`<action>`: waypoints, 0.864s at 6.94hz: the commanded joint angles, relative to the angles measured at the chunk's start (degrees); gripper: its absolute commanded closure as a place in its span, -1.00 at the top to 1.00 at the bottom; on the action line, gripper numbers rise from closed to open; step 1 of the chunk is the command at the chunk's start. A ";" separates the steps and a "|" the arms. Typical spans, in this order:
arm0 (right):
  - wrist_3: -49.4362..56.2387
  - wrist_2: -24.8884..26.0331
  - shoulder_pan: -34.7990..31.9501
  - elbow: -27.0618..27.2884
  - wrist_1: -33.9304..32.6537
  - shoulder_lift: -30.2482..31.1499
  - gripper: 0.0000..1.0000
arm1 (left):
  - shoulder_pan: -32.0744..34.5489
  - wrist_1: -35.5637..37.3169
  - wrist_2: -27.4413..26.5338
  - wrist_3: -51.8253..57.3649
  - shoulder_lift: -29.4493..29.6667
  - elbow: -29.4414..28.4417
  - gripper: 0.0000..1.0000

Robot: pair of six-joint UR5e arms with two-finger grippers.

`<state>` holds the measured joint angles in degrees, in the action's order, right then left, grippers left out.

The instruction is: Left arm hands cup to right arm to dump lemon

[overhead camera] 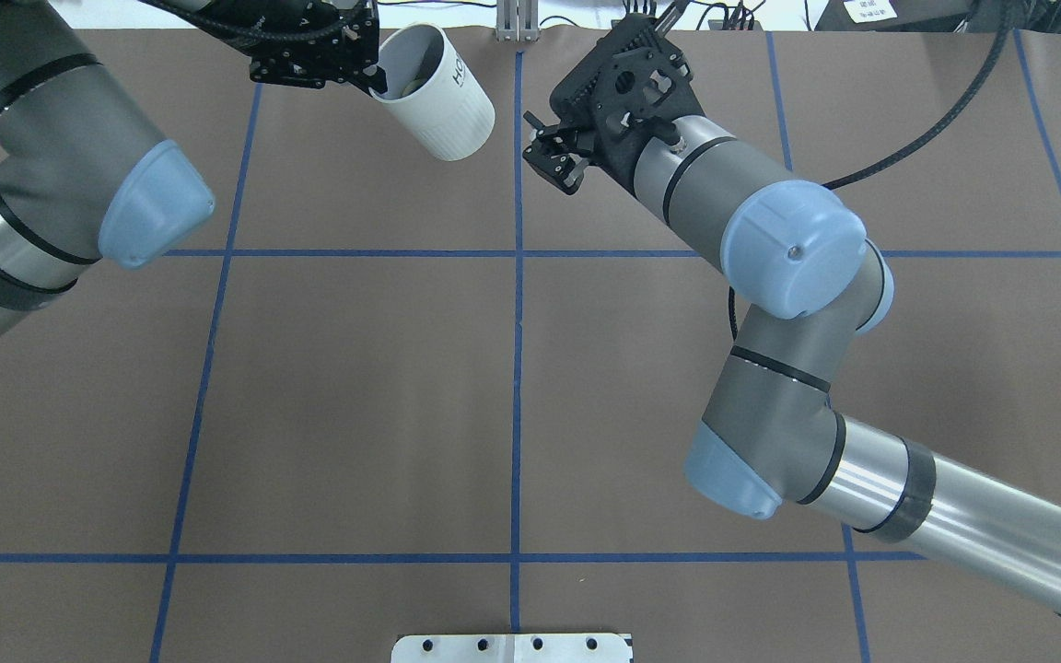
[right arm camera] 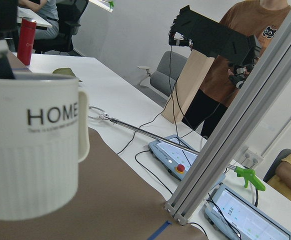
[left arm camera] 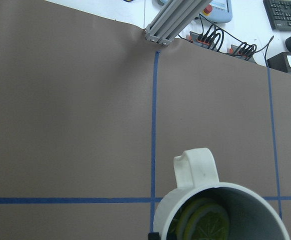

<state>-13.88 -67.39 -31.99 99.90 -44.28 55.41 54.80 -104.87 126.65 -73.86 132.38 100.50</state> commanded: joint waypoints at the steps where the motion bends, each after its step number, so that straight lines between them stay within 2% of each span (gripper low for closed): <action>1: 0.00 4.10 4.99 0.03 4.96 0.13 0.99 | -0.48 0.01 0.00 -1.47 0.87 -0.04 -1.00; 6: 0.09 5.25 6.50 0.03 6.14 0.40 0.99 | -2.94 0.10 0.00 -4.00 0.96 1.01 -1.00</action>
<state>-13.80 -62.18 -25.55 99.93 -38.18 55.68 52.50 -104.80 126.65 -76.56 133.31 101.13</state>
